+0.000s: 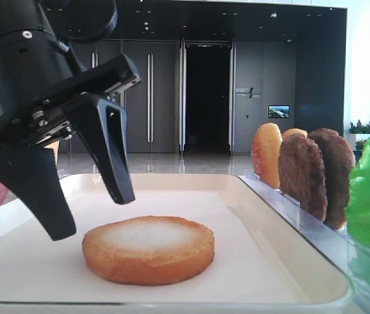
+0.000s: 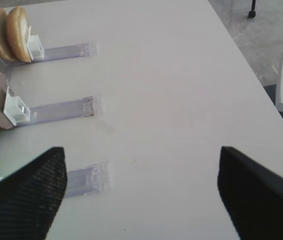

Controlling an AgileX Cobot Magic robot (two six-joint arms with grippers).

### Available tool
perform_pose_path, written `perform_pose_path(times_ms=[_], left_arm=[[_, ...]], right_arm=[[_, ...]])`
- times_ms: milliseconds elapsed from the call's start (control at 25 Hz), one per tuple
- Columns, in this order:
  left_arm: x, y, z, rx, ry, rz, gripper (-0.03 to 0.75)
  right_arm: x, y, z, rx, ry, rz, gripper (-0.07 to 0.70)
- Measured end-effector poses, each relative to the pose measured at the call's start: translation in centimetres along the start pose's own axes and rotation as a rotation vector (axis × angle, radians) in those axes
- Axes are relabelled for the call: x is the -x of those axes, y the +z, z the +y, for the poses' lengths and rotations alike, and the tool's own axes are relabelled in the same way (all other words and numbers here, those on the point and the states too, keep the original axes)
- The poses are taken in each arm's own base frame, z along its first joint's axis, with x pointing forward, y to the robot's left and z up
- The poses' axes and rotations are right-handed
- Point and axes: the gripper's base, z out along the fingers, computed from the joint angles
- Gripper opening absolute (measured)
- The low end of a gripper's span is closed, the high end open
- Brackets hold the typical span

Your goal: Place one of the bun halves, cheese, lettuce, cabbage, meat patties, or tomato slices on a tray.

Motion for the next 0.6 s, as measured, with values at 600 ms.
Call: perform_pose_path(times_ms=[600], left_arm=[[0.5,-9.3,-2.9,0.207,-0.003,-0.178,0.443]], right_arm=[[0.0,0.0,0.0,0.000,0.000,0.000,0.584]])
